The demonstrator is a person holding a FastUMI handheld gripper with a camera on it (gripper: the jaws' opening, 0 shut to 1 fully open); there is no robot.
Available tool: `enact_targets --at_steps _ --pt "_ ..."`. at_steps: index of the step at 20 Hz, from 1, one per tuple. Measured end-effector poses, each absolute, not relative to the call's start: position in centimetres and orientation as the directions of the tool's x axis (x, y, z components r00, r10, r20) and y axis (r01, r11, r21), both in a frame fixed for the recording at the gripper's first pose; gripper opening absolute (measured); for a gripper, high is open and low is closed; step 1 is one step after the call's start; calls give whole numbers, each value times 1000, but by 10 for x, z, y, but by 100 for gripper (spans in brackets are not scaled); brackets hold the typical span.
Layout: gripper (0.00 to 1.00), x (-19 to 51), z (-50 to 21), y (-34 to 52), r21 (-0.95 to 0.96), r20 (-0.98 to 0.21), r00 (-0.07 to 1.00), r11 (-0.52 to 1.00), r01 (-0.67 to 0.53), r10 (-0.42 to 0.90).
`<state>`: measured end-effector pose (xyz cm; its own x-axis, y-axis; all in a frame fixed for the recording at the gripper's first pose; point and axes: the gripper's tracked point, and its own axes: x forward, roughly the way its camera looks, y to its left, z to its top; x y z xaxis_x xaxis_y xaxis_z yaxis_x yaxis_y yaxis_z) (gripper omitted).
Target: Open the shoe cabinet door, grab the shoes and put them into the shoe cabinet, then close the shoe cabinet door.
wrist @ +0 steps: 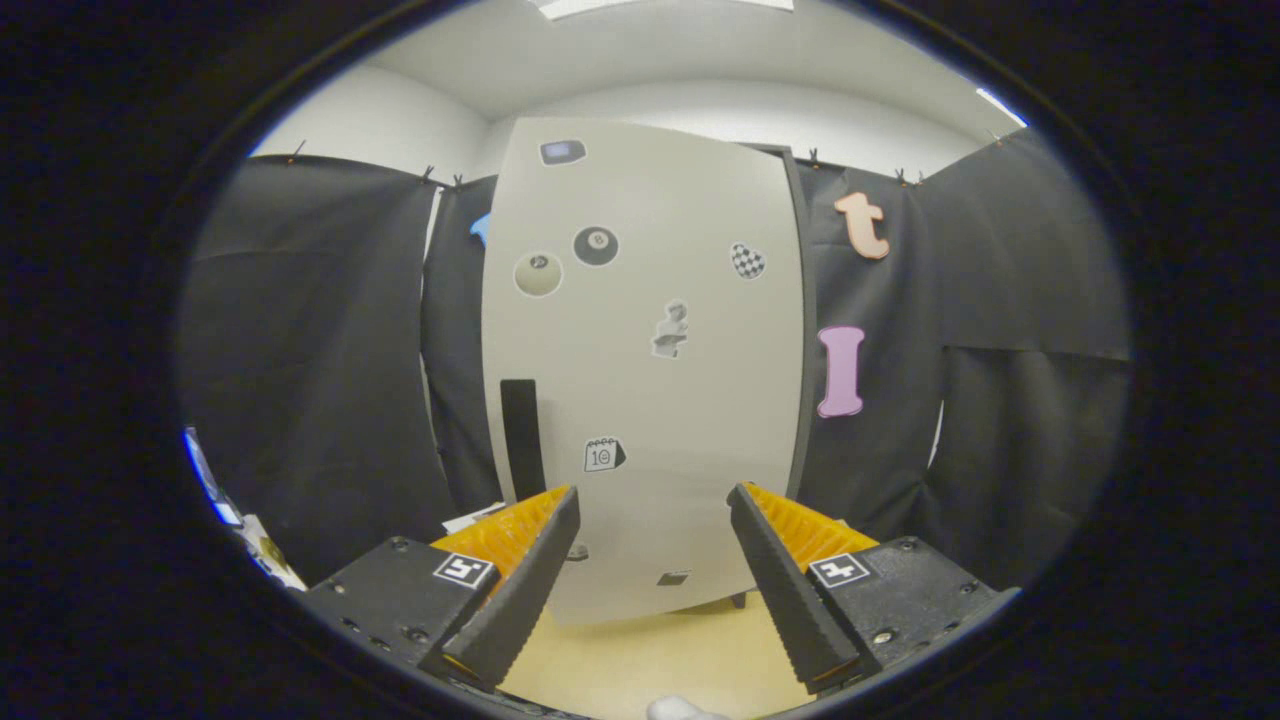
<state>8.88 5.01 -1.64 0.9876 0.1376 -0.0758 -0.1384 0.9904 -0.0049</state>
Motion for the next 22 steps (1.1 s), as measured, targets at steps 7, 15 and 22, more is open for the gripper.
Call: enact_targets --at_steps 7,15,22 --pt "99 20 1 2 -14 -25 999 1000 -26 26" --pt "99 -25 -15 -47 33 -46 995 996 89 -87" --pt "100 -28 -16 -39 1 -53 997 998 62 -62"
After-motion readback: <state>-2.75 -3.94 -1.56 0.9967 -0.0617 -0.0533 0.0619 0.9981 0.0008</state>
